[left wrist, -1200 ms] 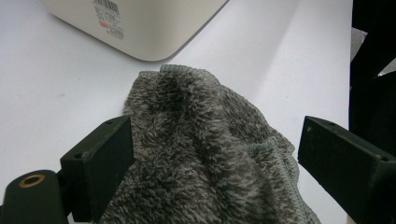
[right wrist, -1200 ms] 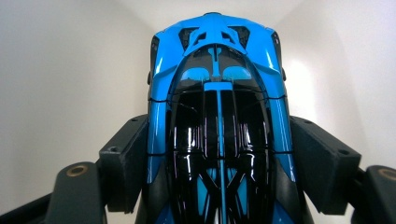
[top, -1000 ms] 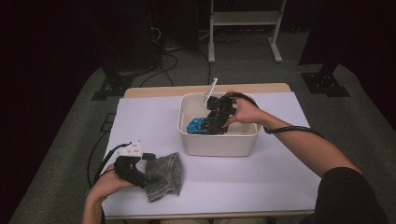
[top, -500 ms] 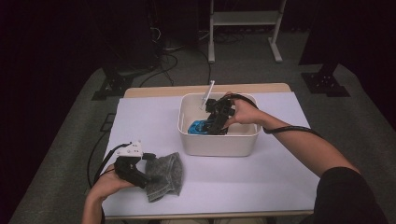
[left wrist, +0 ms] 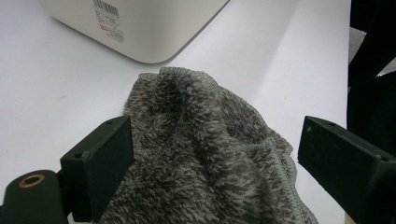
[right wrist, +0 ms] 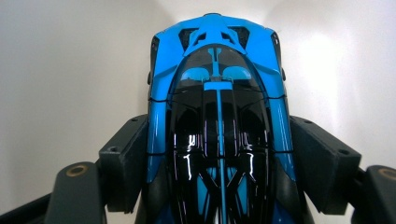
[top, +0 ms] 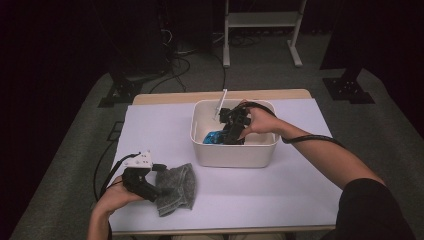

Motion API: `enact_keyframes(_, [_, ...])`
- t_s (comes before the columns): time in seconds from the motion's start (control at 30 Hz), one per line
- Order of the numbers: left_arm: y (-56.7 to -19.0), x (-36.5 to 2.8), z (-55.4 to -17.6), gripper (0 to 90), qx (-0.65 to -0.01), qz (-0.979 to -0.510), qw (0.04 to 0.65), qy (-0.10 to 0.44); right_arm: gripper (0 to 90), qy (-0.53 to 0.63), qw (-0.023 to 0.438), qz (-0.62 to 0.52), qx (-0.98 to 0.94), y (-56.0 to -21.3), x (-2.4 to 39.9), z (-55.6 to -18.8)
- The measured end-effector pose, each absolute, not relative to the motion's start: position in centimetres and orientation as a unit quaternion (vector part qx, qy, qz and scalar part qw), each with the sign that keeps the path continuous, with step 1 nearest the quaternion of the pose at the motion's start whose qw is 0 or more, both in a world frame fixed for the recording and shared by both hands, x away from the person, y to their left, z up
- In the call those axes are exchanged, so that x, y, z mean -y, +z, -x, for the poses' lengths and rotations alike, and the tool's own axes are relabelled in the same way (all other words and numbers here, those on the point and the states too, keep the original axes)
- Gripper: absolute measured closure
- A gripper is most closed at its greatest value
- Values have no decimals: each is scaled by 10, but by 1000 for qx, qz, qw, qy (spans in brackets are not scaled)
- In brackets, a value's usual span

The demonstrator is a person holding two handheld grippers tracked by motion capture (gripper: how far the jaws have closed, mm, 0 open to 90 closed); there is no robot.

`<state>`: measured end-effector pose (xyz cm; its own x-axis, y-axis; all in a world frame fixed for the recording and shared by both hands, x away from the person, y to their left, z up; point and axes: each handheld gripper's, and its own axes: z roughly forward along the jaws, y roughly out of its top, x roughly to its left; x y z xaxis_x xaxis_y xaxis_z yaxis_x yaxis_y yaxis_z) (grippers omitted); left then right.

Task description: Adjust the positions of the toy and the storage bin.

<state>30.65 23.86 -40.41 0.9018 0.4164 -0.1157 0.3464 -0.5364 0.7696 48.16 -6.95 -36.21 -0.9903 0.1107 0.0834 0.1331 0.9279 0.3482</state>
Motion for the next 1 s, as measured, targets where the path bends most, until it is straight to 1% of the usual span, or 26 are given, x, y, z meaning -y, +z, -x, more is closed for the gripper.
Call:
enact_keyframes(0.13, [-404, -239, -306, 98, -216, -876, 429, 41, 252, -173, 27, 58, 983, -364, 69, -481])
enact_keyframes(0.27, [-403, -239, -306, 98, -215, -877, 429, 42, 250, -173, 35, 59, 983, -364, 69, -482])
enact_keyframes(0.33, [-403, -239, -306, 98, -214, -877, 429, 41, 250, -168, 30, 54, 984, -366, 69, -481])
enact_keyframes(0.43, [-404, -239, -306, 98, -214, -878, 428, 40, 260, -146, 43, 57, 987, -371, 67, -481])
enact_keyframes(0.63, [-404, -239, -305, 98, -212, -878, 428, 39, 259, -141, 47, 62, 987, -372, 68, -483])
enact_keyframes(0.73, [-404, -239, -305, 98, -212, -878, 428, 37, 220, -157, 48, 55, 985, -369, 69, -484])
enact_keyframes(0.77, [-404, -239, -305, 98, -212, -878, 428, 37, 220, -157, 48, 55, 985, -369, 69, -484])
enact_keyframes(0.8, [-404, -239, -305, 98, -212, -877, 429, 36, 194, -174, 35, 54, 983, -363, 69, -485])
enact_keyframes(0.83, [-404, -238, -305, 98, -211, -878, 428, 36, 194, -174, 35, 54, 983, -363, 69, -485])
enact_keyframes(0.87, [-404, -238, -305, 98, -211, -878, 428, 36, 214, -176, 42, 55, 982, -361, 69, -486])
enact_keyframes(0.9, [-404, -238, -305, 98, -208, -879, 428, 35, 203, -172, 35, 57, 983, -360, 69, -486])
enact_keyframes(1.0, [-404, -238, -305, 98, -209, -878, 428, 35, 202, -171, 38, 60, 983, -362, 70, -486])
